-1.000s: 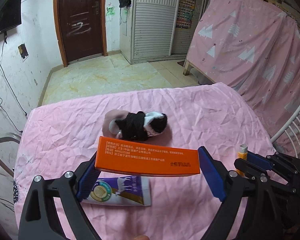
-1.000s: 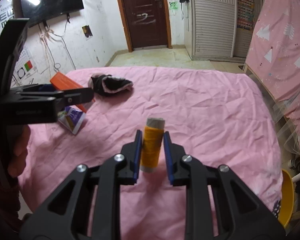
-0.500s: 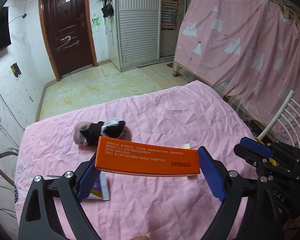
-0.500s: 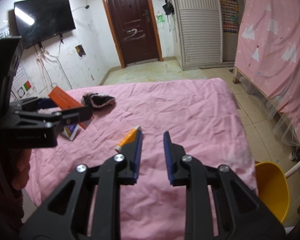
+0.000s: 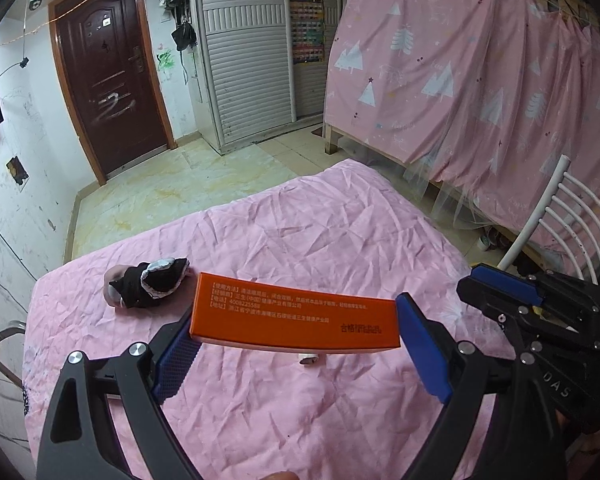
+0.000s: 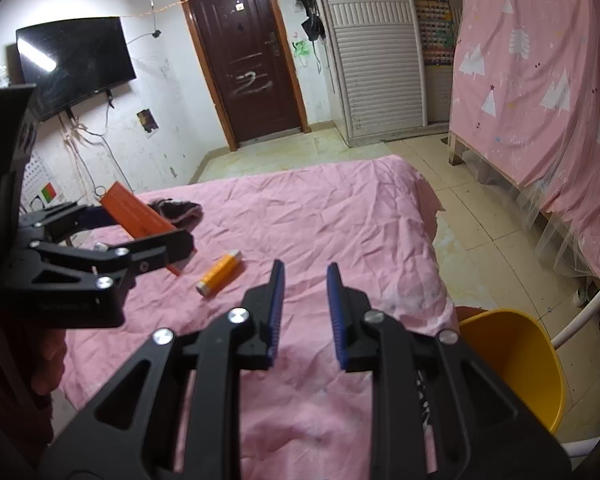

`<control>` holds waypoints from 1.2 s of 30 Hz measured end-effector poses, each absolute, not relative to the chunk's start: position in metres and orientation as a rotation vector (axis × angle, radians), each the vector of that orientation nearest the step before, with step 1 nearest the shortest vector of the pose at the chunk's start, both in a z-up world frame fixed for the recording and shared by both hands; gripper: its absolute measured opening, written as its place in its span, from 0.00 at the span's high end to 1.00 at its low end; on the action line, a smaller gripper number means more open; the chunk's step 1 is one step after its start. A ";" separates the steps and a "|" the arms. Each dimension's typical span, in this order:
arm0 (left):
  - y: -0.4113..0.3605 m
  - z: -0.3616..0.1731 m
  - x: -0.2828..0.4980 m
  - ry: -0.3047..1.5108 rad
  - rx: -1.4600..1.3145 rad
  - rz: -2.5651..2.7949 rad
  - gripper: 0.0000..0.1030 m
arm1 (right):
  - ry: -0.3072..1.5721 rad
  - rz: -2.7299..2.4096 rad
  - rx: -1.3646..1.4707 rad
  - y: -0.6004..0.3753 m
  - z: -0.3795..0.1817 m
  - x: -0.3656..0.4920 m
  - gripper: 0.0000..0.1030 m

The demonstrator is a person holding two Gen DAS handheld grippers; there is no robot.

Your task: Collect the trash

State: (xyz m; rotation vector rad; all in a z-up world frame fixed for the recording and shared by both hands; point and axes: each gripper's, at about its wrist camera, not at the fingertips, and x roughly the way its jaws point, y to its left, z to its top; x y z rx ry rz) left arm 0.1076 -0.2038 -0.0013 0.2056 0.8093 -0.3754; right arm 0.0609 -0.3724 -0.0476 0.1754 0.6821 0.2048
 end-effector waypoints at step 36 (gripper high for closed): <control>-0.105 0.000 0.124 0.810 0.047 -0.282 0.20 | 0.920 0.287 -0.017 -0.259 -0.094 0.136 0.72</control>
